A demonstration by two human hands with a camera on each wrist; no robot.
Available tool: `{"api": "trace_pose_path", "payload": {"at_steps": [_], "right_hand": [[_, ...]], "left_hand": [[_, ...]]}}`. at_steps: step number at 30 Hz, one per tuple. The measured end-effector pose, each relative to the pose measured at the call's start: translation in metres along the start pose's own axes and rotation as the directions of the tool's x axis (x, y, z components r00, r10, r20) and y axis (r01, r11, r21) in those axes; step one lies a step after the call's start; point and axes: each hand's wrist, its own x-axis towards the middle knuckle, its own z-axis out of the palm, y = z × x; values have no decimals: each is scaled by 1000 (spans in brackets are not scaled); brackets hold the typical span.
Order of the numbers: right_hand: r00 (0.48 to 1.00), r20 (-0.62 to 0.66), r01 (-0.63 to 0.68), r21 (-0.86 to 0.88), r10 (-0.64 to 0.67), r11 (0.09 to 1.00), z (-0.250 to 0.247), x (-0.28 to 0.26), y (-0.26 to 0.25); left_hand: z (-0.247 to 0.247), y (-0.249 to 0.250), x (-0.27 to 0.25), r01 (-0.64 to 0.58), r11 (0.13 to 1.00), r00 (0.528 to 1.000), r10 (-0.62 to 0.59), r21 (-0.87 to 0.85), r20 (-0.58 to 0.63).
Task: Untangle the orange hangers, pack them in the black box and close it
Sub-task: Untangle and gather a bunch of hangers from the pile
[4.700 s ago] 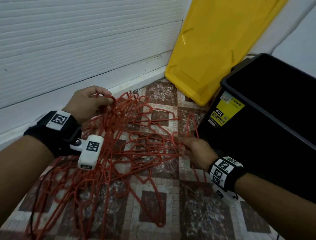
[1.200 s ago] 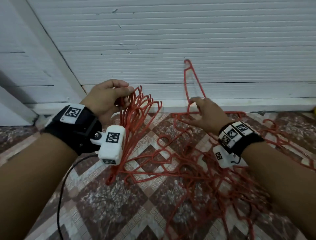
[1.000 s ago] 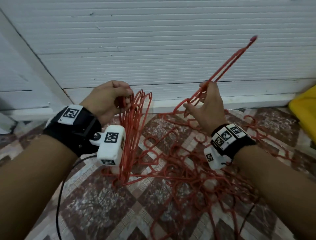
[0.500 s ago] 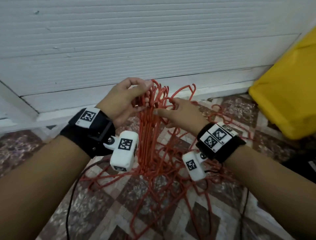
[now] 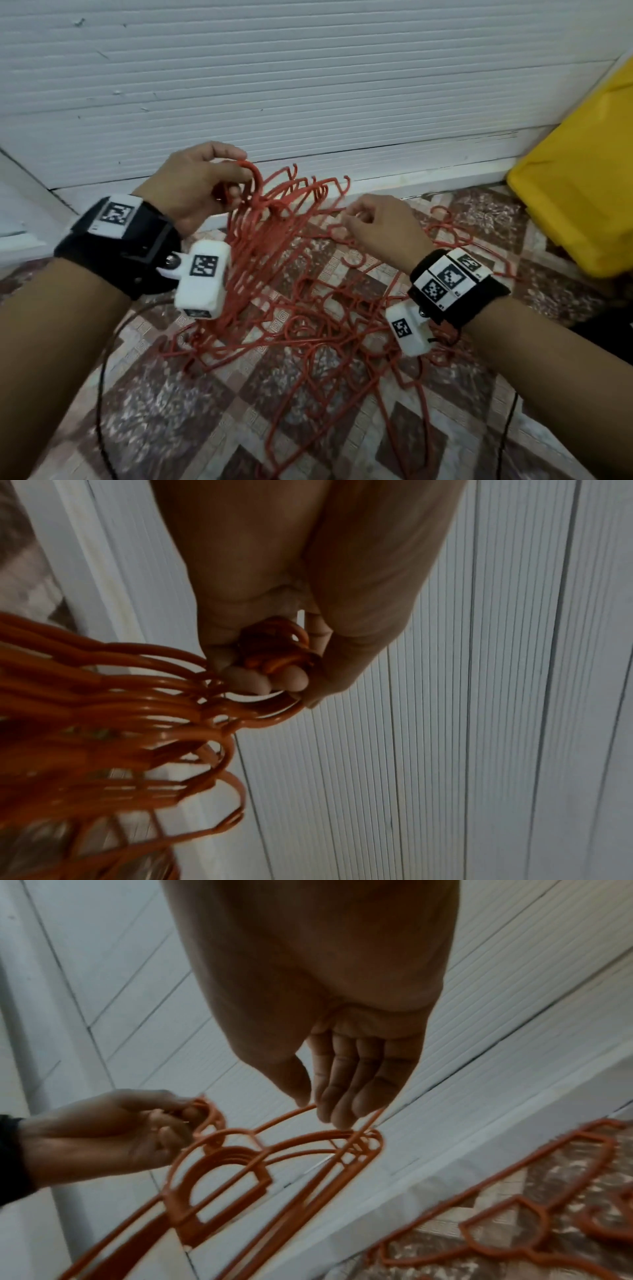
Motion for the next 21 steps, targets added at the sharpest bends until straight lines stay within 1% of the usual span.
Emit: {"api": "trace_pose_path", "payload": {"at_steps": [1, 2, 3, 5, 7, 8, 9, 10, 12, 14, 16, 19, 21], "right_hand": [[999, 40, 3, -53, 0, 999, 6, 5, 8], [993, 118, 2, -120, 12, 993, 14, 8, 15], [976, 215, 16, -200, 28, 980, 25, 12, 21], [920, 383, 67, -358, 81, 931, 51, 15, 32], [852, 501, 142, -497, 150, 856, 80, 13, 39], [822, 540, 199, -570, 181, 797, 93, 12, 41], [805, 560, 253, -623, 196, 740, 103, 10, 43], [804, 565, 292, -649, 188, 703, 111, 8, 45], [834, 533, 297, -651, 142, 699, 117, 10, 48], [877, 471, 247, -617, 99, 747, 112, 19, 53], [907, 417, 201, -552, 59, 809, 98, 29, 53], [937, 349, 177, -494, 7, 851, 75, 41, 54], [950, 309, 183, -445, -42, 877, 58, 45, 57]], "left_hand": [[-13, 2, 0, -9, 1000, 1000, 9, 5, -24], [-24, 4, 0, -19, 1000, 999, 19, 13, -43], [-36, 4, -2, -28, 999, 997, 30, 28, -65], [-56, 4, -4, -38, 997, 994, 45, 65, -103], [-75, 3, -9, -43, 996, 988, 54, 83, -143], [-84, 1, -12, -44, 995, 984, 57, 85, -166], [-91, 0, -14, -42, 995, 981, 58, 87, -186], [-98, -1, -16, -38, 996, 977, 55, 86, -204], [-108, -3, -21, -28, 996, 973, 46, 81, -228], [-114, -6, -25, -16, 997, 972, 33, 75, -232], [-117, -8, -28, -7, 998, 975, 21, 64, -222], [-115, -10, -27, 0, 998, 979, 12, 60, -203], [-109, -10, -24, 7, 998, 983, 4, 61, -185]]}}
